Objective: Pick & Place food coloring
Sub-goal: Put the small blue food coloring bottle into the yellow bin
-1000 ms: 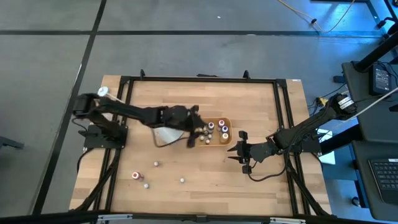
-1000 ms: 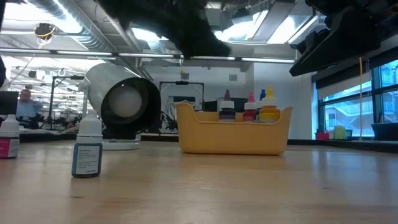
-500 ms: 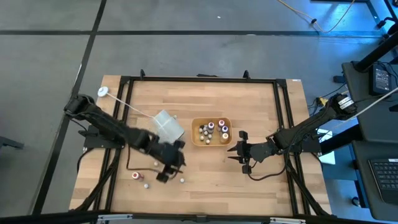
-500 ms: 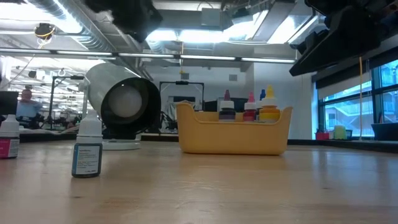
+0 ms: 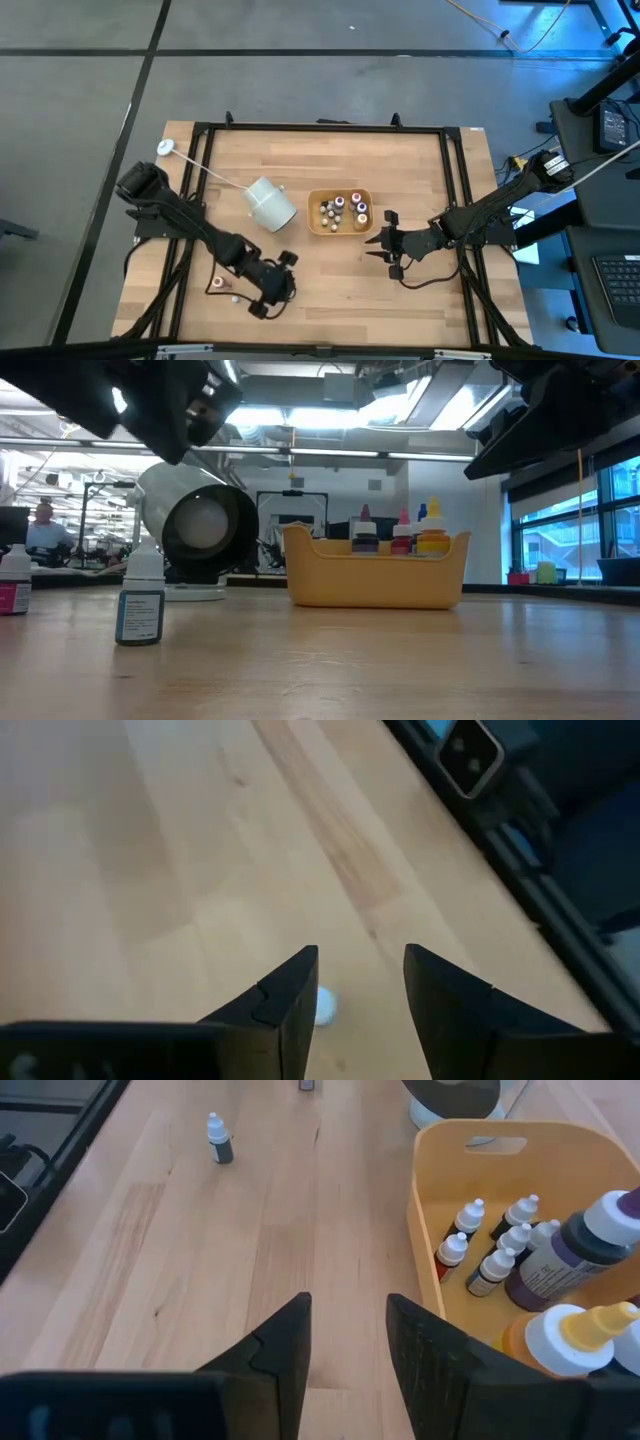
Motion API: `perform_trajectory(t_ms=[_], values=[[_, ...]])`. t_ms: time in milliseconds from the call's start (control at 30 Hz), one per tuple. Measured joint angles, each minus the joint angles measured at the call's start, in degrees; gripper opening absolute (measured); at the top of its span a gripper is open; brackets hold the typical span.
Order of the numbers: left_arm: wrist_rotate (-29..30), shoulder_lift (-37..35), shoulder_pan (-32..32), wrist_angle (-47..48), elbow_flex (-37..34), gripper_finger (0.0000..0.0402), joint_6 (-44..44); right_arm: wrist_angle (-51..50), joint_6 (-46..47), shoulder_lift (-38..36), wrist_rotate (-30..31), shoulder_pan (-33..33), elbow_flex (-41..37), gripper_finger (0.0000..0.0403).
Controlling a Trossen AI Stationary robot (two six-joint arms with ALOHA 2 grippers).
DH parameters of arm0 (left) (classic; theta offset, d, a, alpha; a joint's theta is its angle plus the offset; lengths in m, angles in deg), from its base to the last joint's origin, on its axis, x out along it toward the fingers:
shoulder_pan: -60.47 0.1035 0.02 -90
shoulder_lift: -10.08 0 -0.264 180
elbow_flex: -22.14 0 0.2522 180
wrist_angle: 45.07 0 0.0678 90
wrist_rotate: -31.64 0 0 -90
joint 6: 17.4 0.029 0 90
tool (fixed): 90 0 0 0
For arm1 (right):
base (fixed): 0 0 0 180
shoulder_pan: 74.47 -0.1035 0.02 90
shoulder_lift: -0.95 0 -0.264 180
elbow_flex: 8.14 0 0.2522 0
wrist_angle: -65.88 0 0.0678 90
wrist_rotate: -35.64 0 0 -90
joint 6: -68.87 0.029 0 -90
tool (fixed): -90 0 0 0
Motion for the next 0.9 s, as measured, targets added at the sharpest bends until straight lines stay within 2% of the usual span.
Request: perform_trajectory(t_ms=[167, 333, 633, 900], values=[[-3.7, 1.0, -1.0, 0.3, 0.0, 0.0148, -3.0, 0.0, 0.8, 0.0, 0.0, 0.0, 0.0, 0.0134], [-0.4, 1.0, -0.5, 0.1, 0.0, 0.0149, 3.6, 0.0, 0.7, 0.0, 0.0, 0.0, 0.0, 0.0134], [-0.6, 1.0, -0.6, -0.1, 0.0, 0.0148, -2.1, 0.0, 0.6, 0.0, 0.0, 0.0, 0.0, 0.0134], [4.6, 2.5, -0.3, 0.3, 0.0, 0.0141, -1.7, 0.0, 0.5, 0.0, 0.0, 0.0, 0.0, 0.0134]])
